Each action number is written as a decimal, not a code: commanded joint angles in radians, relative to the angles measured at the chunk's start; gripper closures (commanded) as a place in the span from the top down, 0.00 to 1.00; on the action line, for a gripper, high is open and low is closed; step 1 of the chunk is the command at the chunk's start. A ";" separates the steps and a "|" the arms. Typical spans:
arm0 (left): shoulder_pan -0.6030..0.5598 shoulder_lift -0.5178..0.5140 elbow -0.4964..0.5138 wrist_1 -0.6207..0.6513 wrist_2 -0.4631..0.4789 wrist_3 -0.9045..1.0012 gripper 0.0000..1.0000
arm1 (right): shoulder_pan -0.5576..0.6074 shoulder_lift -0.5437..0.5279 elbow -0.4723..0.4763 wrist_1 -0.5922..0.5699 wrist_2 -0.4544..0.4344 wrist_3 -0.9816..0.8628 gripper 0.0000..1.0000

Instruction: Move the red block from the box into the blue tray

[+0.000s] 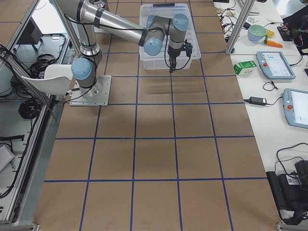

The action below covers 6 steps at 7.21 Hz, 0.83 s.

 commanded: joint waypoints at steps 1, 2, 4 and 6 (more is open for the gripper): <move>0.001 0.003 -0.002 0.001 0.002 0.001 1.00 | 0.045 0.007 -0.002 -0.001 0.000 0.048 1.00; 0.001 0.003 -0.002 0.001 0.000 0.001 1.00 | 0.044 0.009 -0.019 -0.001 -0.003 0.045 1.00; 0.001 0.001 -0.004 0.002 0.000 0.001 1.00 | 0.044 -0.031 -0.108 0.087 -0.017 0.045 1.00; 0.000 0.003 -0.004 0.002 0.000 0.000 1.00 | 0.045 -0.129 -0.125 0.204 -0.006 0.053 1.00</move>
